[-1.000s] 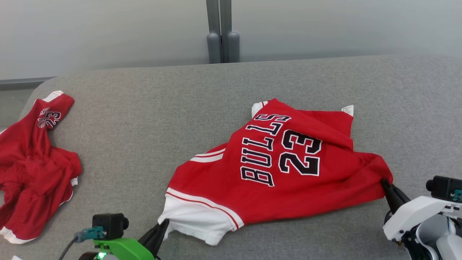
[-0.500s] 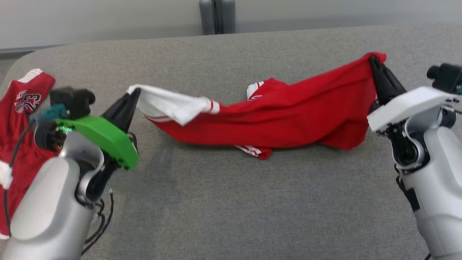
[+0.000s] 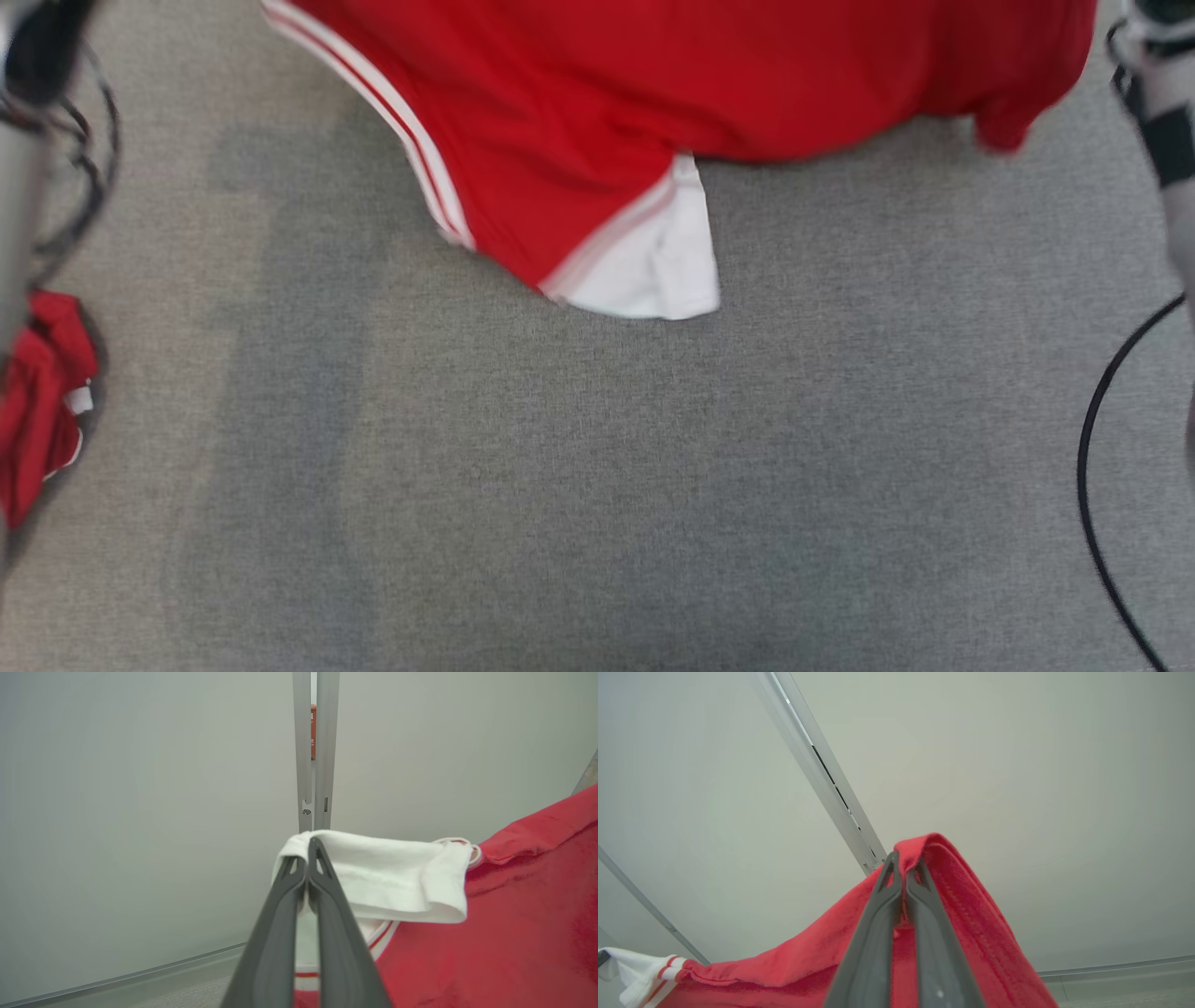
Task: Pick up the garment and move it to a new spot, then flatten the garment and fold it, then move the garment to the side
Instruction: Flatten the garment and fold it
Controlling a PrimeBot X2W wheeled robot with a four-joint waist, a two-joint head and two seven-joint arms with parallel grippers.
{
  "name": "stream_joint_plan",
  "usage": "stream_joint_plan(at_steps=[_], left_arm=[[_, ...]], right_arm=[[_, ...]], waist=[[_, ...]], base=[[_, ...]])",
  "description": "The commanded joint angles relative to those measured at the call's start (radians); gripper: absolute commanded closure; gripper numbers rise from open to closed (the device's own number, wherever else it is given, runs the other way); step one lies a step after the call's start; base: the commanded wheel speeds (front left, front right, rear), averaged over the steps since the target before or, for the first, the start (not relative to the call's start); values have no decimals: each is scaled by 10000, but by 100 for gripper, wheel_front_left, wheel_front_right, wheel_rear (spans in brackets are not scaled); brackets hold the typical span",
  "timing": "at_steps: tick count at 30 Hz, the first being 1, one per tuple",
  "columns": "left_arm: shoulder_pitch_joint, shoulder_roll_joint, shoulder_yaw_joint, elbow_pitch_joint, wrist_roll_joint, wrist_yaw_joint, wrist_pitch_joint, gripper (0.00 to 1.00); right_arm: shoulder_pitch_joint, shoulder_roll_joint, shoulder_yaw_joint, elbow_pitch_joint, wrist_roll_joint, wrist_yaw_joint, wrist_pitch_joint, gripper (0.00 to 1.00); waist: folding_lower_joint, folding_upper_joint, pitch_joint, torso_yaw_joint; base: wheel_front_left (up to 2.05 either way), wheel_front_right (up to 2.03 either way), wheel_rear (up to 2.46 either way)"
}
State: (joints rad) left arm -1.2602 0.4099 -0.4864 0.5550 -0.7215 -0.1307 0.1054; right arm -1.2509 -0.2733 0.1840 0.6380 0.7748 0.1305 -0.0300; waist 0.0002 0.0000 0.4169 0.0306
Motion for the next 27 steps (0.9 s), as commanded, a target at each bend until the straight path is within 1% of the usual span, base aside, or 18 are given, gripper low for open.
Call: stream_joint_plan(at_steps=[1, 5, 8, 12, 15, 17, 20, 24, 27], left_arm=[[-679, 92, 89, 203, -28, 4, -223, 100], [-2273, -17, 265, 1072, -212, 4, -760, 100], [-3141, -100, 128, 1518, -303, 4, -1004, 100], [-3950, -59, -389, 1809, -435, 4, -1213, 100], [-4154, -35, -807, 1926, -725, 4, -1242, 100], [-4097, 18, -1111, 1931, -951, 4, -1156, 100], [-3585, 166, -1637, 1975, -1351, 4, -828, 100], [-2479, 415, -2460, 1898, -1972, 4, -235, 100], [-1400, 677, -3122, 1640, -2352, 4, 293, 100]], right_arm=[[-565, -94, 72, 193, 64, 4, -153, 100], [-1972, -189, 327, 621, 200, 4, -606, 100], [-2735, -260, 474, 874, 359, 4, -927, 100], [-3419, -381, 822, 1211, 571, 4, -1147, 100], [-3496, -498, 1227, 1431, 739, 4, -1235, 100], [-3457, -564, 1534, 1568, 896, 4, -1067, 100], [-2907, -686, 1981, 1753, 1193, 4, -901, 100], [-1831, -779, 2843, 1767, 1601, 4, -587, 100], [-661, -1095, 3659, 1572, 1855, 4, -271, 100]], waist=[[-2, 0, 934, -29], [-2, 0, 1228, -32], [-2, 0, 1232, -23], [-2, 0, 1030, 32], [-2, 0, 796, 99], [-2, 0, 638, 135], [-2, 0, 372, 153], [-2, 0, -193, 132], [-2, 0, -726, 130]], base=[[0, 0, 0], [0, 0, 0], [0, 0, 0], [0, 0, 0], [0, 0, 0], [0, 0, 0], [0, 0, 0], [0, 0, 0], [0, 0, 0]])
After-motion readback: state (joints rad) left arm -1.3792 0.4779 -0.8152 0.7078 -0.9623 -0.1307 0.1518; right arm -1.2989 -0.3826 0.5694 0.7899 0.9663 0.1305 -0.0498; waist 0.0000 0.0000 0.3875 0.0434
